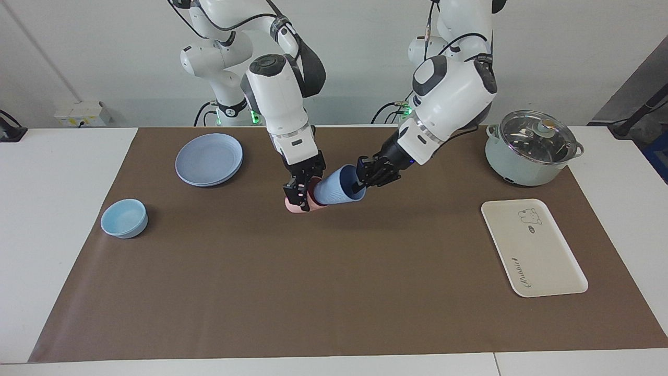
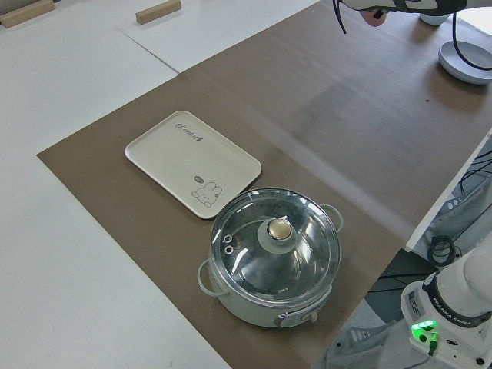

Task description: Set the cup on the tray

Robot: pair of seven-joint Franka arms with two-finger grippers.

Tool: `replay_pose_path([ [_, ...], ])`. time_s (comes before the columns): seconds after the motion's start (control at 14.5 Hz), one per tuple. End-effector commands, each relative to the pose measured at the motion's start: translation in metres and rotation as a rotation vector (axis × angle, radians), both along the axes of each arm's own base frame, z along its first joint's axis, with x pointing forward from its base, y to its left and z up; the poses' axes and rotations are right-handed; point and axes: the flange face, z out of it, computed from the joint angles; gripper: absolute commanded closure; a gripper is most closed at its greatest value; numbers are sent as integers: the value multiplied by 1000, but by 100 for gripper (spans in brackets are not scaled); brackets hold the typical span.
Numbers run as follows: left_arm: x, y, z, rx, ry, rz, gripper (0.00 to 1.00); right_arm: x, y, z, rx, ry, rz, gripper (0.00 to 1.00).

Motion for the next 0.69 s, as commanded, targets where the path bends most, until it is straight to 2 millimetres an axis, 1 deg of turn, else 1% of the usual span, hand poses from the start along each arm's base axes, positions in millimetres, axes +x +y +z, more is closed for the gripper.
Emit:
replay_pose_path([
  [0.0, 25, 39, 11, 98, -28, 1, 100, 3, -17, 11, -15, -25, -19, 100],
  [0.14, 39, 85, 20, 201, -82, 25, 100, 17, -51, 17, -1, -32, -63, 100],
  [0.21, 43, 105, 19, 254, -108, 17, 100, 23, -63, 19, 9, -49, -68, 100],
  [0.28, 48, 129, 17, 301, -138, -9, 100, 31, -82, 19, 47, -71, -97, 100],
  [0.34, 54, 160, 13, 325, -157, -24, 100, 41, -105, 20, 120, -91, -135, 100],
  [0.41, 59, 192, 13, 341, -182, -35, 100, 51, -133, 19, 206, -114, -161, 100],
  [0.48, 62, 217, 8, 355, -197, -41, 100, 59, -162, 16, 294, -123, -183, 100],
  [0.62, 58, 275, -4, 394, -226, -74, 100, 72, -222, 1, 446, -156, -219, 100],
])
